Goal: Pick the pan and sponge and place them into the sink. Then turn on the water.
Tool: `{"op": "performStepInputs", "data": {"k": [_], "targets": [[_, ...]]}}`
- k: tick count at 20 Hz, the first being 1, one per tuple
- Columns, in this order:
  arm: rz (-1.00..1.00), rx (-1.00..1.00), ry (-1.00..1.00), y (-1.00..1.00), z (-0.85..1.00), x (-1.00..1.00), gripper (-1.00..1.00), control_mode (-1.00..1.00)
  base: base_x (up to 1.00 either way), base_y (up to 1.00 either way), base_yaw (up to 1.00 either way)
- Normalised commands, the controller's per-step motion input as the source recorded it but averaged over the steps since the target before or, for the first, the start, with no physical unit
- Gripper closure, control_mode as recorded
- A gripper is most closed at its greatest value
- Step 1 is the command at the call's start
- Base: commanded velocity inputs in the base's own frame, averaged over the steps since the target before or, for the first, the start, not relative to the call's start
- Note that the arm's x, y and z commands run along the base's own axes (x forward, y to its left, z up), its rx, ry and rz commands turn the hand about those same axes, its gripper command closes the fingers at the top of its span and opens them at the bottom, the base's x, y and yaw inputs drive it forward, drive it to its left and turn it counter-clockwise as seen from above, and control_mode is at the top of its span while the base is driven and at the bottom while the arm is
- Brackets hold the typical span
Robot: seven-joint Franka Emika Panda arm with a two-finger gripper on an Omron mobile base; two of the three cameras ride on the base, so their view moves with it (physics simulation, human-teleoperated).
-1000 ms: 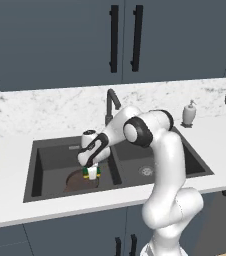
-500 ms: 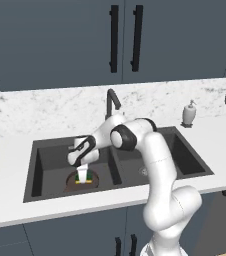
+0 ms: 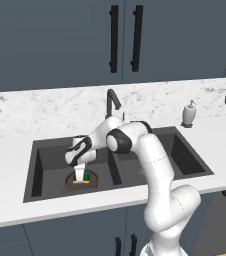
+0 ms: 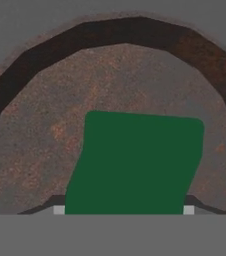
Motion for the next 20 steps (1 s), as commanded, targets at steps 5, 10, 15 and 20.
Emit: {"op": "performStepInputs", "data": {"k": [5,10,15,20], "targets": [[-0.17,-0.05,-0.19,0.27,0.06,-0.07,-1.0,-1.0,0.0,0.0,0.0],[-0.11,-0.05,-0.3,0.25,0.35,-0.32,-1.0,-1.0,0.0,0.0,0.0],[-0.11,-0.08,-0.29,0.38,0.43,-0.39,-1.0,-1.0,0.0,0.0,0.0],[-0.15,-0.08,-0.33,0.53,0.72,-0.54,-1.0,-1.0,0.0,0.0,0.0]]}}
